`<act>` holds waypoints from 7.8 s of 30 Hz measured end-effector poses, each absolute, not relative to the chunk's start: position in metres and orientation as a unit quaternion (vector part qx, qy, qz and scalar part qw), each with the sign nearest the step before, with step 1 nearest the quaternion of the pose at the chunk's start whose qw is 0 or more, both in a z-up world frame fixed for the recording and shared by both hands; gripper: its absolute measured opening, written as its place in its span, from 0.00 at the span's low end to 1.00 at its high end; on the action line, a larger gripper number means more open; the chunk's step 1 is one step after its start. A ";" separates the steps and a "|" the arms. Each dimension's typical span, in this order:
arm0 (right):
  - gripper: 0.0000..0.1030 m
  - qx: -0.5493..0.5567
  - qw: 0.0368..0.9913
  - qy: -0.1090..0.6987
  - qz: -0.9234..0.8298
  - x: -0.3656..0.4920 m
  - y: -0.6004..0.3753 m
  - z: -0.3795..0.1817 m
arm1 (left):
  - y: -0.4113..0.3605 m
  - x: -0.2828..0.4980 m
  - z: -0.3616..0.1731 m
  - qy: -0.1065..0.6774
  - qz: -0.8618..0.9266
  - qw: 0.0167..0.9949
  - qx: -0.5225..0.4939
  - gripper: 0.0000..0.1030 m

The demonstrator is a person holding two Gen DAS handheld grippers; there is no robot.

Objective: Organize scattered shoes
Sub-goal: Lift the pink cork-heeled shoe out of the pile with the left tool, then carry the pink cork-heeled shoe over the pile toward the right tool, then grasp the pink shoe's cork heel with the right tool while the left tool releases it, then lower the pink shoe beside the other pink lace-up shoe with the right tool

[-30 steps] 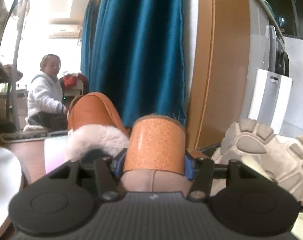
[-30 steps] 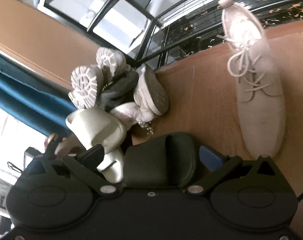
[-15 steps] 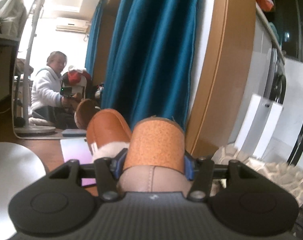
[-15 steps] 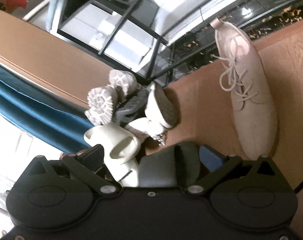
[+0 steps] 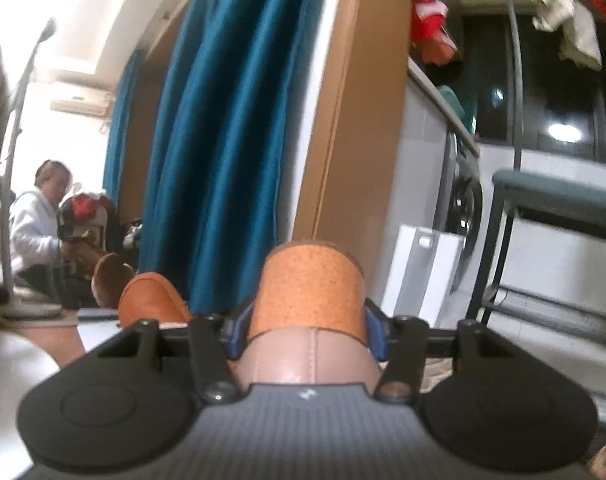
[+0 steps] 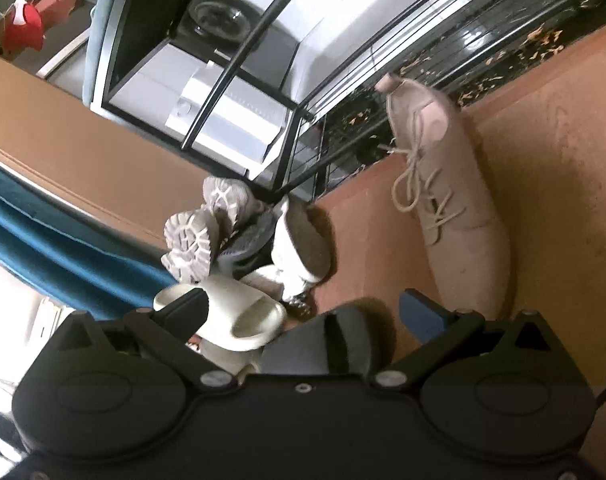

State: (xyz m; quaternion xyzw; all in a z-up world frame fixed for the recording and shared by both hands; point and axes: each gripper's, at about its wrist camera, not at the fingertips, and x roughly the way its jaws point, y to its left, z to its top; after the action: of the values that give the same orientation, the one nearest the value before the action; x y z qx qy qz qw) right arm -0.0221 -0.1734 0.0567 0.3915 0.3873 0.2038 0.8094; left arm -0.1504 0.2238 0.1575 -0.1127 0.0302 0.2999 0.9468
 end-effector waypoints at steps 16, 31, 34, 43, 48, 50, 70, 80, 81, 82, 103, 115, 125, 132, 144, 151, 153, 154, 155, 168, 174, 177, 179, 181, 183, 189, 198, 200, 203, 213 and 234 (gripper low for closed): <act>1.00 0.411 0.799 0.395 0.190 -0.022 -0.181 0.048 | 0.174 -0.182 0.177 0.060 0.286 0.954 -0.066 0.52; 1.00 0.415 0.804 0.395 0.158 -0.025 -0.197 0.043 | 0.097 -0.143 0.118 0.169 0.024 0.965 -0.197 0.52; 1.00 0.414 0.806 0.396 0.147 -0.026 -0.202 0.040 | 0.099 -0.113 0.097 0.212 0.026 0.956 -0.199 0.52; 1.00 0.331 0.835 0.421 0.126 -0.021 -0.185 0.033 | 0.144 -0.038 0.062 0.200 0.111 0.956 -0.184 0.70; 1.00 0.308 0.837 0.428 0.143 -0.020 -0.176 0.033 | 0.165 -0.032 0.066 0.183 0.123 0.957 -0.189 0.71; 1.00 0.292 0.843 0.427 0.148 -0.019 -0.172 0.034 | 0.170 -0.037 0.069 0.174 0.120 0.957 -0.198 0.74; 0.91 -0.062 0.848 0.373 0.373 -0.055 -0.047 0.063 | 0.200 -0.108 0.087 0.195 0.192 0.931 -0.243 0.99; 0.86 -0.201 0.838 0.328 0.386 -0.078 -0.015 0.054 | 0.210 -0.147 0.110 0.201 0.394 0.859 -0.257 0.99; 0.86 -0.198 0.841 0.335 0.376 -0.075 -0.018 0.056 | 0.209 -0.157 0.118 0.187 0.402 0.858 -0.258 0.99; 0.86 -0.185 0.845 0.343 0.366 -0.071 -0.024 0.060 | 0.208 -0.164 0.122 0.175 0.403 0.860 -0.259 0.99; 0.94 -0.080 0.799 0.454 0.386 -0.045 -0.026 0.070 | 0.197 -0.178 0.134 0.289 0.269 0.871 -0.293 0.99; 0.94 0.267 0.814 0.444 0.262 0.028 -0.106 0.075 | 0.186 -0.184 0.114 0.337 0.184 0.876 -0.292 0.99; 1.00 0.028 0.950 0.269 0.160 0.002 -0.113 0.094 | 0.192 -0.181 0.114 0.334 0.108 0.896 -0.272 0.99; 1.00 -0.175 0.889 0.236 0.351 -0.046 -0.054 0.070 | 0.208 -0.184 0.113 0.343 0.107 0.889 -0.284 0.99; 0.83 -0.414 0.721 0.204 0.517 -0.117 0.015 0.029 | 0.207 -0.187 0.113 0.340 0.112 0.895 -0.266 0.99; 0.81 -0.480 0.685 0.212 0.505 -0.125 0.029 -0.001 | 0.208 -0.186 0.112 0.339 0.112 0.894 -0.271 0.99; 0.80 -0.479 0.687 0.216 0.502 -0.121 0.033 -0.003 | 0.209 -0.186 0.111 0.338 0.112 0.894 -0.273 0.99; 0.80 -0.482 0.689 0.218 0.495 -0.120 0.036 -0.005 | 0.209 -0.186 0.111 0.338 0.112 0.894 -0.273 0.99; 0.77 -0.484 0.688 0.220 0.494 -0.120 0.038 -0.008 | 0.209 -0.186 0.111 0.338 0.112 0.894 -0.273 0.99; 0.36 -0.390 0.735 0.276 0.480 -0.100 0.042 0.003 | 0.207 -0.185 0.110 0.338 0.115 0.893 -0.275 0.99; 0.32 -0.087 0.790 0.432 0.427 -0.037 -0.007 0.028 | 0.208 -0.184 0.110 0.340 0.120 0.892 -0.272 0.99; 0.32 0.057 0.793 0.471 0.381 -0.014 -0.051 0.026 | 0.206 -0.181 0.110 0.345 0.128 0.890 -0.267 0.99; 0.32 0.111 0.800 0.471 0.354 -0.011 -0.080 0.027 | 0.204 -0.175 0.108 0.354 0.134 0.889 -0.257 0.99; 0.32 0.159 0.806 0.462 0.334 -0.011 -0.108 0.031 | 0.203 -0.169 0.107 0.364 0.138 0.887 -0.247 0.99; 0.32 0.204 0.814 0.441 0.317 -0.012 -0.138 0.038 | 0.201 -0.164 0.105 0.372 0.143 0.885 -0.243 0.99; 0.32 0.265 0.852 0.384 0.240 0.000 -0.226 0.057 | 0.196 -0.151 0.102 0.368 0.163 0.880 -0.252 0.99; 0.32 0.332 0.832 0.421 0.140 0.029 -0.315 -0.007 | 0.140 -0.111 0.106 0.343 0.156 0.909 -0.179 0.99; 0.34 0.343 0.827 0.421 0.148 0.039 -0.318 -0.023 | 0.122 -0.102 0.105 0.324 0.134 0.926 -0.136 0.99; 0.35 0.373 0.814 0.413 0.168 0.052 -0.321 -0.039 | 0.099 -0.083 0.099 0.311 0.071 0.944 -0.087 0.99; 0.85 0.447 0.784 0.408 0.140 0.067 -0.342 -0.051 | 0.084 -0.051 0.056 0.301 0.020 0.947 -0.107 0.99; 0.88 0.155 0.878 0.448 -0.066 0.018 -0.212 0.003 | 0.082 -0.051 0.039 0.335 0.022 0.935 -0.111 0.99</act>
State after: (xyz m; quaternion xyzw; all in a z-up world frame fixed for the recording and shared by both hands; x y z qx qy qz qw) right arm 0.0176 -0.2118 0.0032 0.1549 0.4482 -0.0655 0.8780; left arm -0.0507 0.0820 0.0390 -0.1110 0.3353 0.0220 0.9353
